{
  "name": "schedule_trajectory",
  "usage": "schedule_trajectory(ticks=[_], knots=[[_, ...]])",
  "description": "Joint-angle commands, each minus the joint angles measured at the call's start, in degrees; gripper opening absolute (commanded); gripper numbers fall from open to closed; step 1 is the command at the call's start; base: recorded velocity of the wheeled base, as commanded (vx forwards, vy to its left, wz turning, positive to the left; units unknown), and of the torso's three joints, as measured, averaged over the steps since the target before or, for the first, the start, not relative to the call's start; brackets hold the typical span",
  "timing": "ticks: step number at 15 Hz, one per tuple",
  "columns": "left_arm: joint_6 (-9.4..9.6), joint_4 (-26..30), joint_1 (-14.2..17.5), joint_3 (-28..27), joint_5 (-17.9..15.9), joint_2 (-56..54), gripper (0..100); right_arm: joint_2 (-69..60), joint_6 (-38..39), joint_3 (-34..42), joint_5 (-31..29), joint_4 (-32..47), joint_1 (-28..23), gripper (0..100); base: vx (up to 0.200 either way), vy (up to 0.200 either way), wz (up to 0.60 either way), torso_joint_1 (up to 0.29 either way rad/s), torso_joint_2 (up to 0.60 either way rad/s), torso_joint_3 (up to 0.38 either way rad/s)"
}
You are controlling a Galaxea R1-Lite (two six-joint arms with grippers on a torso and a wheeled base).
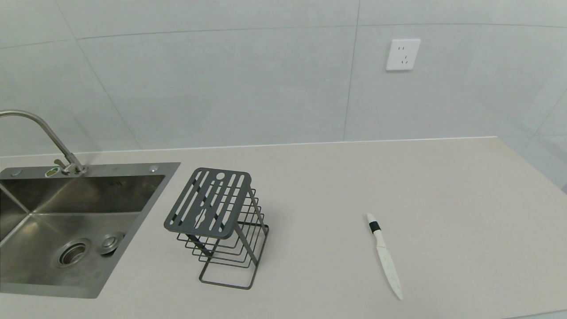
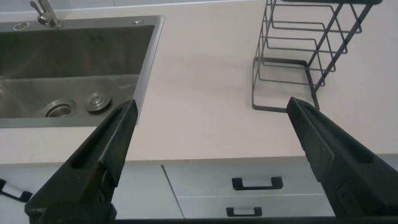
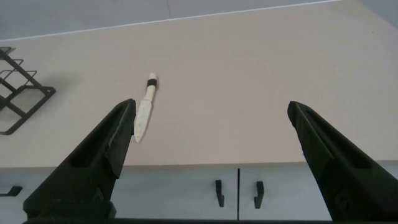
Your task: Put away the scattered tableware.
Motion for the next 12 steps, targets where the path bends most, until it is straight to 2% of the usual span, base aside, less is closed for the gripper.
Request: schedule_trajectory(ticks=[1,4,7,8,10,12], knots=[[-0.09,-0.1,0.0,0.0,0.0,0.1,100,0.2,-1.7,0.1,0.6,0.0,0.0,100,0.000,0.000,0.00,-0.056,0.10,0.051],[-0.62,-0.1,0.0,0.0,0.0,0.1,100,0.1,-1.8,0.1,0.3,-0.1,0.0,100,0.000,0.000,0.00,-0.002,0.02,0.011],[-1.50,0.1,0.0,0.0,0.0,0.1,100,0.1,-2.1,0.1,0.4,-6.2,0.0,100,0.000,0.000,0.00,0.000,0.00,0.000],[-1.50,0.1,0.0,0.0,0.0,0.1,100,0.1,-3.1,0.1,1.7,-7.8,0.0,100,0.000,0.000,0.00,0.000,0.00,0.000],[-1.24,0.1,0.0,0.0,0.0,0.1,100,2.7,-4.9,-0.9,10.0,-5.0,0.1,100,0.000,0.000,0.00,0.000,0.00,0.000],[-1.50,0.1,0.0,0.0,0.0,0.1,100,13.0,-4.9,-7.1,11.5,0.1,0.3,100,0.000,0.000,0.00,0.000,0.00,0.000]])
